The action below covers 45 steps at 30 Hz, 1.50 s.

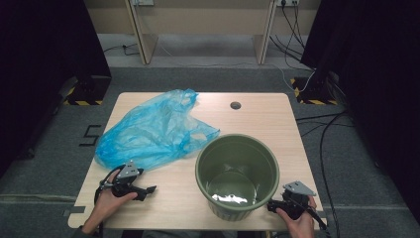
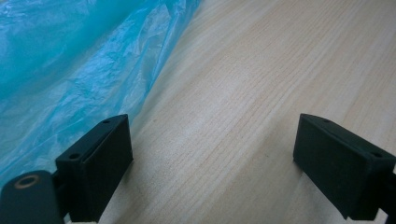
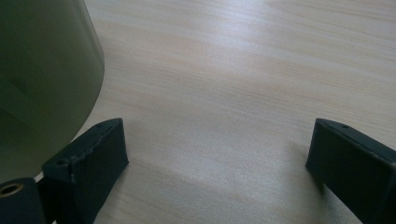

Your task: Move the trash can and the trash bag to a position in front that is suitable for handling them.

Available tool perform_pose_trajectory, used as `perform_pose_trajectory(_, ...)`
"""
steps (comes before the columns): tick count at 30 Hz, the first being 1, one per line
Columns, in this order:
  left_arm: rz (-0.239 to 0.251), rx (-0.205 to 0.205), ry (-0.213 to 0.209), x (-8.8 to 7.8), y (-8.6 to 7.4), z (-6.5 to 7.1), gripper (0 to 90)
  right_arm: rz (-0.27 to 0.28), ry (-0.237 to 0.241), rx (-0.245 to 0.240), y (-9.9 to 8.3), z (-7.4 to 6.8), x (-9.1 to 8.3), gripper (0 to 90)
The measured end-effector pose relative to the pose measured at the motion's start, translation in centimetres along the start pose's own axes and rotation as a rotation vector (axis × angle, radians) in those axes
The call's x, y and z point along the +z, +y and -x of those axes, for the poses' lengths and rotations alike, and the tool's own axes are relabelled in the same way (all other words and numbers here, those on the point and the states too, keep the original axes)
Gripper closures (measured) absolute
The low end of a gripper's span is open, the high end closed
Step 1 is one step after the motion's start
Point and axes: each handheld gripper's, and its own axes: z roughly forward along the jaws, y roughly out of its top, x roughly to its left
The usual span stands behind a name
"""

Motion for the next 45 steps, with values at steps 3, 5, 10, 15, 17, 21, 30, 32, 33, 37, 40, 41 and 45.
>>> perform_pose_trajectory(3, 0.0, 0.0, 0.0, 0.0, 0.0, 0.0, 10.6, 0.001, -0.004, 0.0, 0.0, -0.1, 0.0, 5.1)
perform_pose_trajectory(5, 0.0, 0.0, 0.0, 0.0, 0.0, 0.0, 10.7, -0.001, -0.004, 0.001, 0.0, -0.1, 0.0, 5.2)
perform_pose_trajectory(10, -0.001, 0.0, 0.001, 0.0, 0.0, 0.0, 10.6, 0.007, -0.002, 0.003, 0.1, -0.2, -0.1, 17.0)
perform_pose_trajectory(15, 0.01, 0.0, 0.0, 0.0, 0.1, 0.5, 14.5, 0.013, 0.01, -0.017, 0.5, -0.6, -1.2, 16.9)
perform_pose_trajectory(17, 0.007, 0.0, 0.002, 0.1, 0.2, 0.7, 14.8, 0.014, 0.009, -0.015, 0.6, -0.9, -1.7, 17.0)
perform_pose_trajectory(21, 0.059, -0.036, -0.052, 0.4, 0.7, 2.4, 14.8, 0.01, 0.029, -0.029, 0.8, -2.3, -3.3, 17.2)
perform_pose_trajectory(30, 0.129, 0.062, -0.158, 1.0, 3.7, 7.6, 14.9, -0.021, 0.033, -0.101, 0.9, -4.7, -5.2, 20.0)
perform_pose_trajectory(32, 0.139, 0.081, -0.174, 1.3, 4.5, 8.3, 14.9, -0.022, 0.032, -0.109, 1.1, -5.1, -5.2, 19.9)
perform_pose_trajectory(33, 0.14, 0.085, -0.19, 1.4, 4.9, 8.5, 15.0, -0.019, 0.034, -0.107, 1.1, -5.1, -5.1, 19.9)
perform_pose_trajectory(37, 0.142, 0.1, -0.22, 1.7, 5.5, 9.1, 15.2, -0.007, 0.053, -0.111, 1.2, -5.7, -4.7, 19.9)
perform_pose_trajectory(40, 0.152, 0.114, -0.235, 2.0, 6.0, 9.6, 15.2, -0.007, 0.076, -0.13, 1.5, -6.5, -4.1, 19.6)
perform_pose_trajectory(41, 0.152, 0.114, -0.235, 2.0, 6.0, 9.6, 15.4, -0.007, 0.076, -0.13, 1.5, -6.5, -4.1, 19.6)
perform_pose_trajectory(45, 0.161, 0.12, -0.245, 2.2, 6.7, 9.9, 16.0, -0.014, 0.098, -0.162, 2.3, -7.1, -3.1, 19.3)
